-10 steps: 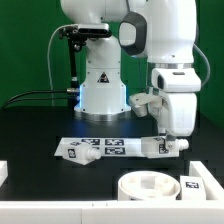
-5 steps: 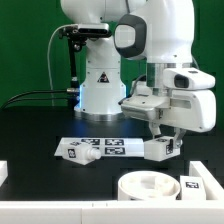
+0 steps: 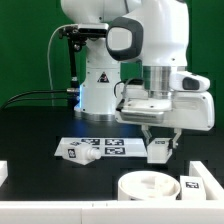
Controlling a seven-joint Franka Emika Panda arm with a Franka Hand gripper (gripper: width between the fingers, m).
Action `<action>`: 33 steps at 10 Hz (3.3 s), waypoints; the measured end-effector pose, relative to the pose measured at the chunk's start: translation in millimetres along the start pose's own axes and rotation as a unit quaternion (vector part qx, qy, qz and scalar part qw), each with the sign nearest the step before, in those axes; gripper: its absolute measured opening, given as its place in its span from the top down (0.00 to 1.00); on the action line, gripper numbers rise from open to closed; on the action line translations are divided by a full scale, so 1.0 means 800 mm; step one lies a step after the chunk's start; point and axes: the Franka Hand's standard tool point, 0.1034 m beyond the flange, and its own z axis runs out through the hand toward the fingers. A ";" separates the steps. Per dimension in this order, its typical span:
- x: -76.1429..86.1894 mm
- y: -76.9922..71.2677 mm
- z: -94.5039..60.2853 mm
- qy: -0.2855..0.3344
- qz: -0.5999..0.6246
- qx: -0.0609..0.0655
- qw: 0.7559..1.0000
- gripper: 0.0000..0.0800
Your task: Assemble stool
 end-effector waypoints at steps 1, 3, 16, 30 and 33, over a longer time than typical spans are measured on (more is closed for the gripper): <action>0.015 0.005 0.004 0.006 -0.015 -0.006 1.000 0.59; 0.021 0.000 0.009 0.011 -0.065 -0.003 0.998 0.59; -0.030 0.033 -0.064 -0.072 -0.024 -0.016 0.997 0.19; -0.094 0.058 -0.163 -0.154 0.110 -0.043 0.981 0.19; -0.093 0.057 -0.161 -0.153 0.110 -0.043 0.981 0.19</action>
Offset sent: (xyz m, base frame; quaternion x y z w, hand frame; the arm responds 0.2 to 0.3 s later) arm 0.0000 0.0000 0.0000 0.0000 0.0000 0.0000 1.0000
